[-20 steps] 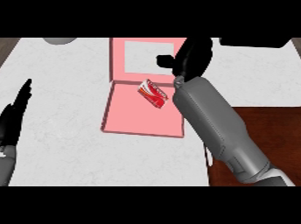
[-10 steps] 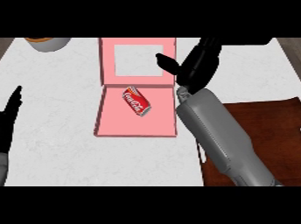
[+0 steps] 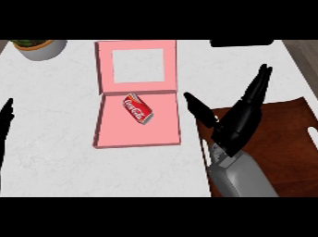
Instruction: Pick the can from the tray and place it in the cardboard box
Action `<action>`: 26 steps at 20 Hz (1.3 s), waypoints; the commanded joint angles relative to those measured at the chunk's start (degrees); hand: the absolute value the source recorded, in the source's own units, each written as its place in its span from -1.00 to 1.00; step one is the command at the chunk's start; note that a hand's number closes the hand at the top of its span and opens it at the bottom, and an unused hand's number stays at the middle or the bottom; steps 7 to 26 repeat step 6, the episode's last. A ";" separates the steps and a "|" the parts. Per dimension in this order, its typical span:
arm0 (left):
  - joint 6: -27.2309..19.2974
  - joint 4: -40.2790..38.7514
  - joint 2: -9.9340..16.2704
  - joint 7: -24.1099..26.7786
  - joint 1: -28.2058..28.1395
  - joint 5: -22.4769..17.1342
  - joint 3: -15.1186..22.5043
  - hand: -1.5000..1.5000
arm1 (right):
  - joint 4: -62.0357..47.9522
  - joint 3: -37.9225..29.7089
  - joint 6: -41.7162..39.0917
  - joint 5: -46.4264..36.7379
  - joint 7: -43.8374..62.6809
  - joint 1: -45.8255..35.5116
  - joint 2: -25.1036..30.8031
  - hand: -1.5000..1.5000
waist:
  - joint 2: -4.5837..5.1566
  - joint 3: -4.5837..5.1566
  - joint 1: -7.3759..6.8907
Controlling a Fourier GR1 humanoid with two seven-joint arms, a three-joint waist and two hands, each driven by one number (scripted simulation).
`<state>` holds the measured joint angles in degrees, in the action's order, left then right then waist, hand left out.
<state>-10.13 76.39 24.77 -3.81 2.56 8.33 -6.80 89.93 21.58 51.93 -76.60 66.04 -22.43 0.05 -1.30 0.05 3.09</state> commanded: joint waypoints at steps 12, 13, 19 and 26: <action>1.43 1.13 0.05 1.04 -2.08 -0.96 -0.75 0.00 | 32.36 13.27 -9.28 -5.16 1.62 32.79 3.83 -1.00 | 0.40 0.01 -0.34; 1.43 1.13 0.05 1.04 -2.08 -0.96 -0.75 0.00 | 32.36 13.27 -9.28 -5.16 1.62 32.79 3.83 -1.00 | 0.40 0.01 -0.34; 1.43 1.13 0.05 1.04 -2.08 -0.96 -0.75 0.00 | 32.36 13.27 -9.28 -5.16 1.62 32.79 3.83 -1.00 | 0.40 0.01 -0.34; 1.43 1.13 0.05 1.04 -2.08 -0.96 -0.75 0.00 | 32.36 13.27 -9.28 -5.16 1.62 32.79 3.83 -1.00 | 0.40 0.01 -0.34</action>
